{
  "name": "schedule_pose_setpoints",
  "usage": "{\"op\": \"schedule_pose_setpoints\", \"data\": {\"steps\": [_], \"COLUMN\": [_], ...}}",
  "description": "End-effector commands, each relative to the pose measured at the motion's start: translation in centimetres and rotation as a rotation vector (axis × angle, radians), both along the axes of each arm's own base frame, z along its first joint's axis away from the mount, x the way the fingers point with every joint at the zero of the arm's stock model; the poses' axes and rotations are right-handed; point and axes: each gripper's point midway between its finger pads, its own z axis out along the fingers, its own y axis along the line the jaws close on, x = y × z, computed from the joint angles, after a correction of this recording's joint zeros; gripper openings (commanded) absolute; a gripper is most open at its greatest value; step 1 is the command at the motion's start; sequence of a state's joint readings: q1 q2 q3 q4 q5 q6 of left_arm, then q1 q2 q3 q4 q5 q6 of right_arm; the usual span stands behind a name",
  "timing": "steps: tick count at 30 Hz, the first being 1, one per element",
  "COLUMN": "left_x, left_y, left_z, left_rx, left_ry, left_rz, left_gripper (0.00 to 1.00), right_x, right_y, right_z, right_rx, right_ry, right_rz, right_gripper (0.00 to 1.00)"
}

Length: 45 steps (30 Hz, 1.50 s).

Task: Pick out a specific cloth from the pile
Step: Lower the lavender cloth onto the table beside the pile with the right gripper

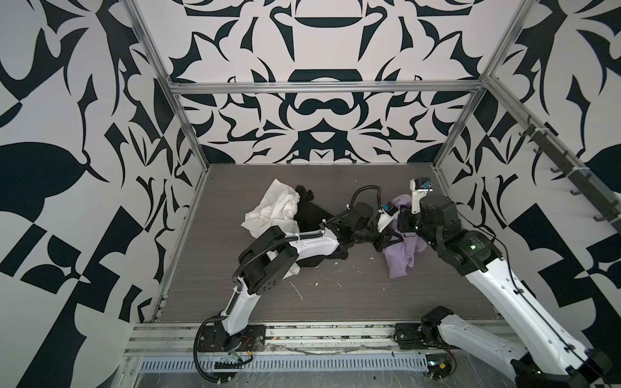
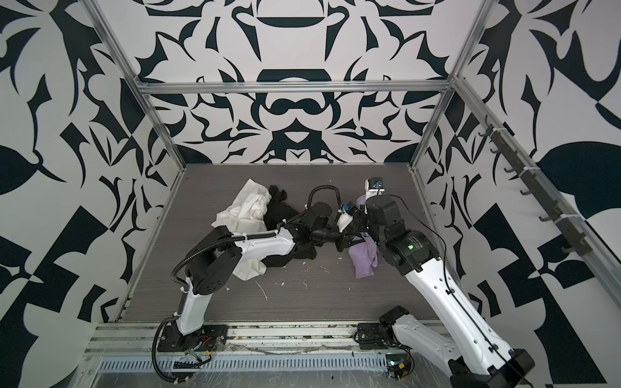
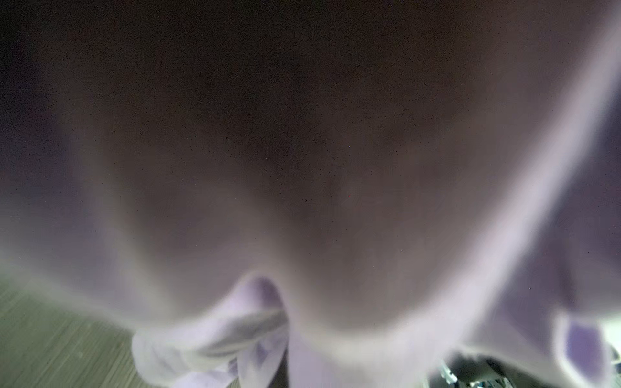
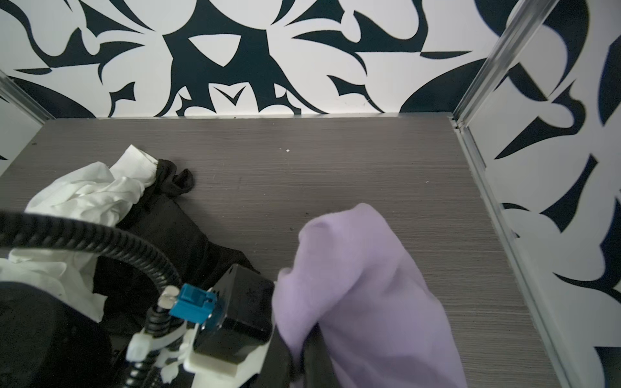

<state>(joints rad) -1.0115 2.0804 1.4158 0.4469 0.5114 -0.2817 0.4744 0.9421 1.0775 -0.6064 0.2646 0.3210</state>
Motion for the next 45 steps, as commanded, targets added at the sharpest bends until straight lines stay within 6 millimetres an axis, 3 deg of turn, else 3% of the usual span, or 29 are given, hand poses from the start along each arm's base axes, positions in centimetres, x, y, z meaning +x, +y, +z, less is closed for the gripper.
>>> {"op": "schedule_pose_setpoints", "data": {"steps": [1,4,9,14,26,34,45], "left_x": [-0.4,-0.6,-1.3,-1.6,-2.6,-3.1,-2.3], "left_y": [0.7,1.6,3.2,4.7,8.1,9.2,8.5], "left_z": [1.0,0.4,-0.3,-0.2,-1.2,-1.0,-0.7], "left_rx": [-0.013,0.004,0.013,0.014,0.047,0.068,0.039], "left_ry": [0.013,0.018,0.003,-0.018,-0.036,-0.053,-0.034], "left_rz": [0.015,0.029,0.043,0.068,0.118,0.113,0.132], "left_gripper": [0.0,0.02,0.35,0.52,0.67,0.7,0.74], "right_x": [0.2,0.1,-0.1,-0.3,-1.2,-1.4,-1.2], "right_y": [3.7,4.3,4.8,5.4,5.5,6.1,6.2], "right_z": [3.1,2.4,1.5,0.5,-3.7,-7.3,-12.1], "right_rx": [0.207,0.237,0.282,0.324,0.353,0.373,0.402], "right_ry": [-0.074,-0.039,-0.003,0.042,0.173,0.273,0.386], "right_rz": [0.117,0.128,0.138,0.15,0.137,0.124,0.092], "right_gripper": [0.0,0.0,0.0,0.0,0.0,0.0,0.0]}}
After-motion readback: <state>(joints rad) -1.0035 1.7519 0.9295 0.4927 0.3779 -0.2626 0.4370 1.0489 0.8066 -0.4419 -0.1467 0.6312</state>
